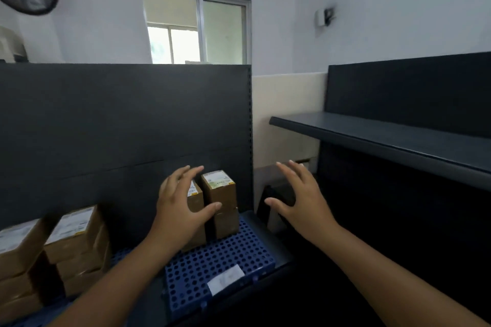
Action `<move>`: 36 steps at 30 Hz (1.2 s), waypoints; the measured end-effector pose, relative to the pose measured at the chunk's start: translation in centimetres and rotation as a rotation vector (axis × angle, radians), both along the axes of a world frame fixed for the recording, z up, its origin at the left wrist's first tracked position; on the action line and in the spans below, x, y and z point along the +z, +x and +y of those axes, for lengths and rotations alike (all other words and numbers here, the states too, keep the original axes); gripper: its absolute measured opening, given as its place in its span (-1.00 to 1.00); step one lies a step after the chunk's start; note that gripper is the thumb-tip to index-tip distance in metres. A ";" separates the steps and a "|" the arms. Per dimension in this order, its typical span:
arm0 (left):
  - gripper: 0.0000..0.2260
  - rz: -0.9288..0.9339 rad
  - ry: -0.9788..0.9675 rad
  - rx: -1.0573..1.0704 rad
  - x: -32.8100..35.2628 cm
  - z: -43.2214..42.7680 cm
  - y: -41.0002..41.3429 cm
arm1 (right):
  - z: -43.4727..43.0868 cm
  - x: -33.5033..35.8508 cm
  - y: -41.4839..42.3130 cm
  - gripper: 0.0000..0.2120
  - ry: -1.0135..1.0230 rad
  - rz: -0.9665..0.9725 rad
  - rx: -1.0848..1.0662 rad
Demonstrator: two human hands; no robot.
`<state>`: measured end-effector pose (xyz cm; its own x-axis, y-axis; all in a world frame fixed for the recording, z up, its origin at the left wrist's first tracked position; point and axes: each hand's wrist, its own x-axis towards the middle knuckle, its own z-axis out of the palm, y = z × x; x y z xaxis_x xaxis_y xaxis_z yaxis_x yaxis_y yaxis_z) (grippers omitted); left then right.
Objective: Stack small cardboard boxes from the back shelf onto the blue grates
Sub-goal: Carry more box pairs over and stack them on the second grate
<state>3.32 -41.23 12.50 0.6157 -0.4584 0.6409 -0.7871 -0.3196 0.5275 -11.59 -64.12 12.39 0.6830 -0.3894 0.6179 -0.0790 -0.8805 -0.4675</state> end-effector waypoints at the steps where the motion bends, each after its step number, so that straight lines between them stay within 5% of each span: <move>1: -0.33 -0.026 -0.004 -0.044 0.5 -0.3 -1.5 | 0.5 0.5 -2.2 -0.26 -0.010 -0.020 -0.038; 21: -0.30 -0.015 -0.153 -1.041 7.2 -12.4 -39.1 | 9.5 8.9 -50.9 -0.30 -0.204 -0.041 -0.924; 36: -0.37 0.109 -0.175 -1.319 10.4 -17.8 -68.3 | 8.9 14.2 -86.8 -0.32 -0.090 -0.095 -1.162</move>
<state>-64.94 -59.02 22.94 -0.1702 -0.6638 0.7282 -0.4045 0.7210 0.5626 -98.43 -55.19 26.58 -0.1059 -0.7021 0.7042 -0.8269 -0.3312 -0.4544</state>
